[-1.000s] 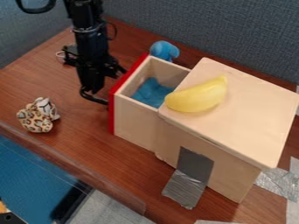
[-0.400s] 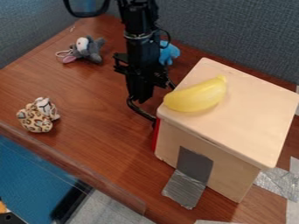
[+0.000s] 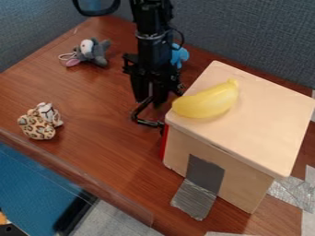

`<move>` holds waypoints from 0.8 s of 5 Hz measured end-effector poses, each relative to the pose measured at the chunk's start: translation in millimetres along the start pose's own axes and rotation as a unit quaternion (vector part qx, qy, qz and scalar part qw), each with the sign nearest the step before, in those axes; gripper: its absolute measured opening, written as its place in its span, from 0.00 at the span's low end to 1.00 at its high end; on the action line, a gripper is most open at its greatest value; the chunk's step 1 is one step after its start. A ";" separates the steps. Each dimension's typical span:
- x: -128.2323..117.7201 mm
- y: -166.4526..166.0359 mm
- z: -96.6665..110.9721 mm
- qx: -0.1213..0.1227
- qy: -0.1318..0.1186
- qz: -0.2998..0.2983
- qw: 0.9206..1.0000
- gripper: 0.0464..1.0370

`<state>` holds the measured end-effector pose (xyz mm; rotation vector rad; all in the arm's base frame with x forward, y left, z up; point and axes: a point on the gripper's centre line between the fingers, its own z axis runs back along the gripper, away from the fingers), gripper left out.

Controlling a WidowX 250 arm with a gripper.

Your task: Close the drawer

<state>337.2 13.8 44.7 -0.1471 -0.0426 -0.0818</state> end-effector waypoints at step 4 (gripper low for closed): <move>-5.3 37.6 81.9 0.067 -0.066 0.040 0.995 0.96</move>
